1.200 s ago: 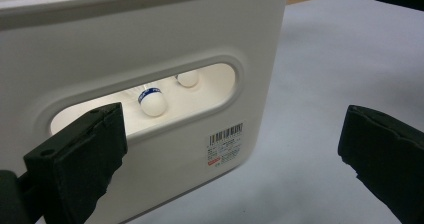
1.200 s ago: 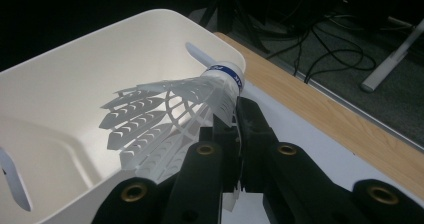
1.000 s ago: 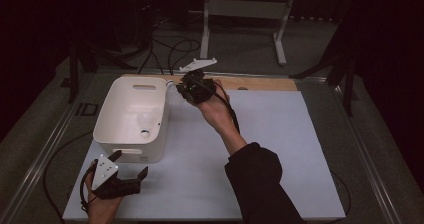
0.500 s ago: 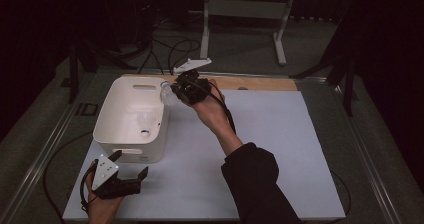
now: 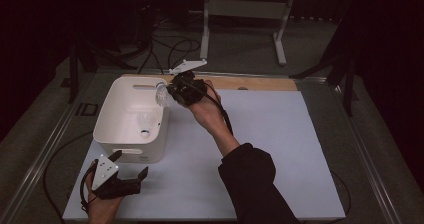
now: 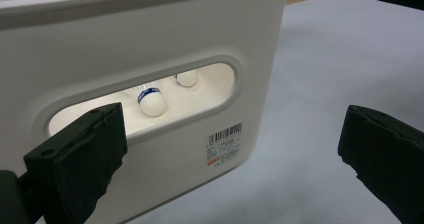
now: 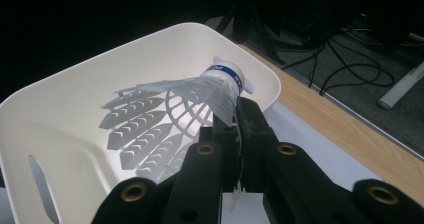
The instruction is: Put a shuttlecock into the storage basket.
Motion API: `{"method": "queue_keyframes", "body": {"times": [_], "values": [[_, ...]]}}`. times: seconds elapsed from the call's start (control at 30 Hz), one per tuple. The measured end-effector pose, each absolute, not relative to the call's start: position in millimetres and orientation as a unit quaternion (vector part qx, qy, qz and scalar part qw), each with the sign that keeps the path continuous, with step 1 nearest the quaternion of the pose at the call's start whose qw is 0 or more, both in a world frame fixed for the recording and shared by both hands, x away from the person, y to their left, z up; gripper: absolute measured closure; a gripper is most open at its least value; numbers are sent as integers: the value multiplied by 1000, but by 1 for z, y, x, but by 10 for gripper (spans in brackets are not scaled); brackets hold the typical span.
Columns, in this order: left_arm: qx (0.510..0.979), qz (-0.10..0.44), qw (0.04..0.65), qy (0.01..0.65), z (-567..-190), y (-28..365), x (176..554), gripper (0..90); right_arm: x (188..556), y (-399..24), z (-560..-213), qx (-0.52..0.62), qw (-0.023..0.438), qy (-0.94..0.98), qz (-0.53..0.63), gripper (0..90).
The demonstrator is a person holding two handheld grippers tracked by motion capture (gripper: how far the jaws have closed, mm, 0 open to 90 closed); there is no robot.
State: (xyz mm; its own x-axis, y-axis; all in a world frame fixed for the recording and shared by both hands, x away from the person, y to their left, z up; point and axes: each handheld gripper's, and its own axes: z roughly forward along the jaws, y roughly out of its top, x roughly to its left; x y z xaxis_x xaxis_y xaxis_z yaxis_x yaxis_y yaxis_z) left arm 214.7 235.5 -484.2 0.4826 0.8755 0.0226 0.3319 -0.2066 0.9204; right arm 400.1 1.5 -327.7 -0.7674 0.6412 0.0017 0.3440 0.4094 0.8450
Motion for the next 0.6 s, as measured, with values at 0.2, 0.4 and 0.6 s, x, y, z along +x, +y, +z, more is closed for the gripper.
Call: {"method": "queue_keyframes", "body": {"times": [0.2, 0.4, 0.6], "values": [[721, 289, 470, 419, -484, 235, 215, 0, 399, 6, -328, 294, 164, 824, 455, 878], [722, 289, 470, 418, -484, 235, 215, 0, 398, 9, -327, 289, 162, 827, 455, 878], [722, 290, 470, 418, -484, 235, 215, 0, 397, 14, -327, 287, 159, 827, 455, 878]]}}
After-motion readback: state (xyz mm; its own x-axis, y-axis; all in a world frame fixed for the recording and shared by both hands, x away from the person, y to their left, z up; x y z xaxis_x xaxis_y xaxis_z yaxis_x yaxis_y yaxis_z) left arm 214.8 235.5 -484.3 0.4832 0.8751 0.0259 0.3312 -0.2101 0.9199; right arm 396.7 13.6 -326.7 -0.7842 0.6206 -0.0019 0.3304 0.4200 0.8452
